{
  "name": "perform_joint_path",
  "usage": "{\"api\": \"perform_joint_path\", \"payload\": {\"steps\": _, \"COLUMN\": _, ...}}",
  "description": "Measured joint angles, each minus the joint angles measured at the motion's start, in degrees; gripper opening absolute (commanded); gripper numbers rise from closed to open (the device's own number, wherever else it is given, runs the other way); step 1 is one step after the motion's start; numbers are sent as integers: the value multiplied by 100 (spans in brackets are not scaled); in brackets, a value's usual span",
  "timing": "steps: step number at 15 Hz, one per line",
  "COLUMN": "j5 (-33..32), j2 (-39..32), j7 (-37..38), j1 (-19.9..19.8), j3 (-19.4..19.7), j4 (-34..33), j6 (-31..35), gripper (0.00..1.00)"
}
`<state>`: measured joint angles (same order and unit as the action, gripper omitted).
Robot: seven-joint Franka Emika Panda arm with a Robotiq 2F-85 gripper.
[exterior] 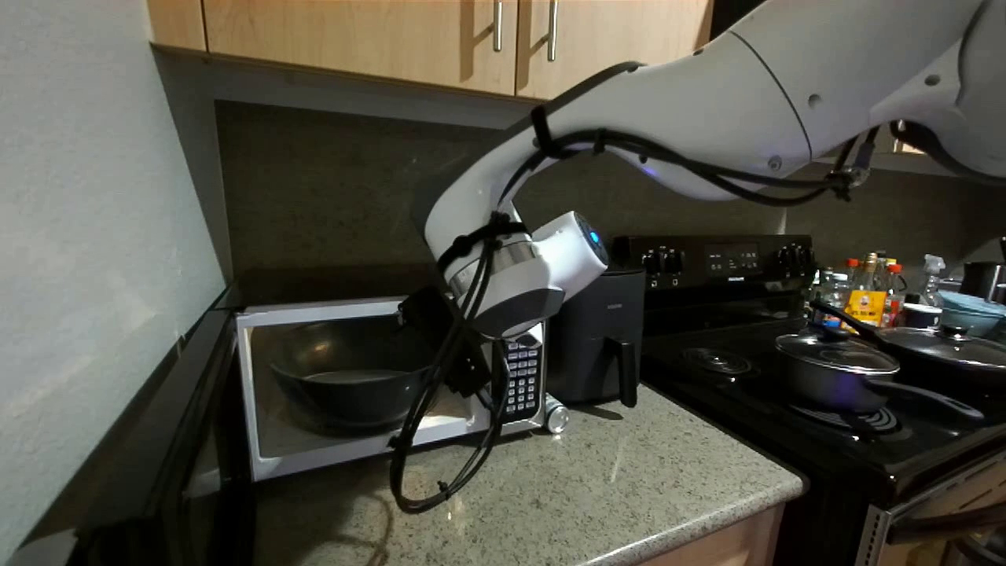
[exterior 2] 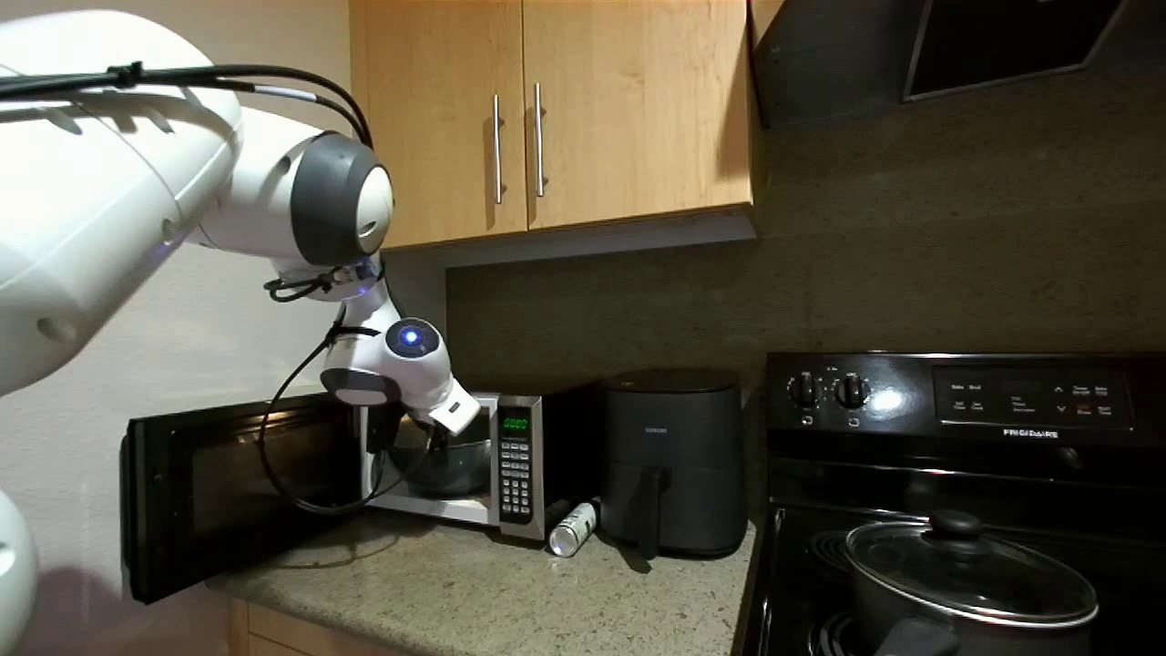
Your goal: Remove the bowl from the microwave.
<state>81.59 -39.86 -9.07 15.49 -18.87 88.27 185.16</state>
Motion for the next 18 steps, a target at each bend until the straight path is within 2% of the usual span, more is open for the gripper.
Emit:
{"api": "perform_joint_path", "payload": {"steps": 5, "j5": 0, "j2": -288, "j7": 4, "j1": 8, "j3": 0, "j4": -162, "j6": -42, "gripper": 100}}
{"api": "perform_joint_path", "payload": {"steps": 6, "j5": -1, "j2": -331, "j7": 7, "j1": 9, "j3": 0, "j4": -175, "j6": -64, "gripper": 96}}
{"api": "perform_joint_path", "payload": {"steps": 8, "j5": -3, "j2": -397, "j7": 10, "j1": 13, "j3": 0, "j4": -178, "j6": -119, "gripper": 75}}
{"api": "perform_joint_path", "payload": {"steps": 15, "j5": -23, "j2": -490, "j7": 17, "j1": 29, "j3": 8, "j4": -193, "j6": -375, "gripper": 27}}
{"api": "perform_joint_path", "payload": {"steps": 18, "j5": -23, "j2": -498, "j7": 33, "j1": 29, "j3": 17, "j4": -199, "j6": -419, "gripper": 11}}
